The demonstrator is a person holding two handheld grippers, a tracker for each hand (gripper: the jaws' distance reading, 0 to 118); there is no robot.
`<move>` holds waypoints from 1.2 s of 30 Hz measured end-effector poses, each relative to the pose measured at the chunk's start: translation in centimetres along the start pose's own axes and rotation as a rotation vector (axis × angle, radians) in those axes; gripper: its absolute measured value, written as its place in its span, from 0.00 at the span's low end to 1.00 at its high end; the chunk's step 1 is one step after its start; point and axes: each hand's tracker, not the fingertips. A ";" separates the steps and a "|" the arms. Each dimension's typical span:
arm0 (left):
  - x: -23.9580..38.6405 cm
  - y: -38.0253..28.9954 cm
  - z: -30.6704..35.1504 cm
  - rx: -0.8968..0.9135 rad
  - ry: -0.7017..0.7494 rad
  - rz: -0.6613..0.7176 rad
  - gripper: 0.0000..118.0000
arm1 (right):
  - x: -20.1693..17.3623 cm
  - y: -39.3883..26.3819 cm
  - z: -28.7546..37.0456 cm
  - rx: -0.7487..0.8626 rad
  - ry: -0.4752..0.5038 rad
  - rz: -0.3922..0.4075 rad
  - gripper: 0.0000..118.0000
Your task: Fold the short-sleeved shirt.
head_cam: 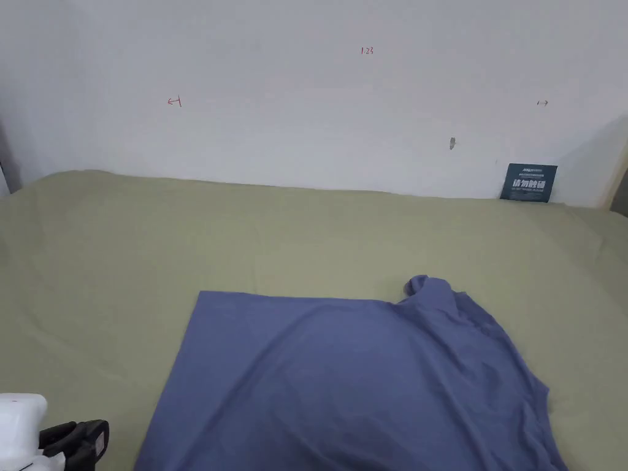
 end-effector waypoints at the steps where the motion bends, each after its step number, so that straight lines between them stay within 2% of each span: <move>1: -0.2 -0.2 -0.2 -0.011 -0.002 -0.005 0.00 | -0.1 0.0 0.0 -0.002 0.003 -0.002 0.00; 3: -0.5 -0.6 -1.3 -0.094 -0.042 -0.029 0.00 | -0.3 -0.1 0.0 -0.004 0.008 0.002 0.00; 4: -0.7 -1.1 -1.9 -0.137 -0.062 -0.049 0.06 | -0.2 -0.3 -0.4 -0.005 0.015 0.007 0.00; 5: -1.0 -1.3 -2.4 -0.184 -0.092 -0.077 0.21 | -0.3 -0.3 -0.4 -0.006 0.023 0.011 0.00; 6: -1.3 -2.0 -3.2 -0.212 -0.101 -0.120 0.56 | -0.4 -0.2 -0.5 -0.009 0.035 0.013 0.00; 7: -1.5 -2.7 -4.1 -0.265 -0.102 -0.158 0.78 | -0.4 -0.2 -0.8 -0.017 0.043 0.013 0.00; 8: -1.7 -3.4 -4.5 -0.281 -0.116 -0.179 0.83 | -0.3 -0.3 -1.0 -0.022 0.048 0.013 0.00; 14: -0.9 -5.4 -6.9 -0.323 -0.077 -0.167 0.81 | -0.7 -0.6 -1.9 -0.046 0.061 0.038 0.00; 15: -1.0 -5.7 -7.4 -0.328 -0.075 -0.155 0.72 | -0.7 -0.7 -2.1 -0.053 0.060 0.037 0.00; 16: -1.1 -5.8 -7.6 -0.324 -0.073 -0.144 0.58 | -0.7 -0.9 -2.3 -0.059 0.060 0.036 0.00; 17: -1.2 -5.7 -7.8 -0.324 -0.076 -0.136 0.35 | -0.5 -1.0 -2.6 -0.064 0.057 0.035 0.00; 18: -1.2 -5.9 -7.9 -0.316 -0.078 -0.130 0.07 | -0.3 -1.2 -3.0 -0.075 0.048 0.035 0.01; 19: -1.2 -6.0 -7.9 -0.310 -0.093 -0.118 0.06 | 0.0 -1.3 -3.4 -0.095 0.026 0.041 0.06; 20: -1.2 -6.1 -7.8 -0.303 -0.119 -0.101 0.06 | 0.3 -1.5 -3.9 -0.113 0.007 0.056 0.20; 21: -1.7 -6.1 -7.8 -0.293 -0.110 -0.090 0.06 | 0.8 -1.7 -4.4 -0.135 -0.016 0.085 0.55; 22: -1.9 -6.1 -7.7 -0.293 -0.116 -0.080 0.06 | 1.2 -1.9 -4.9 -0.148 -0.021 0.092 0.82; 23: -2.0 -6.0 -7.6 -0.293 -0.120 -0.079 0.06 | 1.5 -2.1 -5.5 -0.179 -0.019 0.090 0.94; 25: -1.7 -5.7 -6.9 -0.281 -0.126 -0.064 0.06 | 2.1 -2.7 -6.2 -0.198 0.037 0.058 0.88; 27: -2.2 -5.5 -6.7 -0.283 -0.131 -0.031 0.06 | 2.2 -3.1 -7.0 -0.244 0.079 0.044 0.87; 31: -3.1 -5.8 -7.1 -0.286 -0.135 0.011 0.06 | 1.6 -4.9 -9.5 -0.319 0.078 0.145 0.85; 32: -3.2 -5.9 -7.1 -0.291 -0.135 0.016 0.06 | 1.1 -5.1 -9.6 -0.323 0.077 0.176 0.77; 34: -2.5 -5.8 -7.1 -0.295 -0.135 0.026 0.06 | 0.6 -5.7 -9.9 -0.335 0.057 0.230 0.26; 35: -2.7 -5.8 -7.0 -0.297 -0.141 0.034 0.06 | 0.6 -5.9 -9.9 -0.338 0.063 0.224 0.09; 36: -2.9 -5.9 -6.8 -0.296 -0.144 0.039 0.06 | 0.4 -6.0 -9.6 -0.329 0.077 0.210 0.09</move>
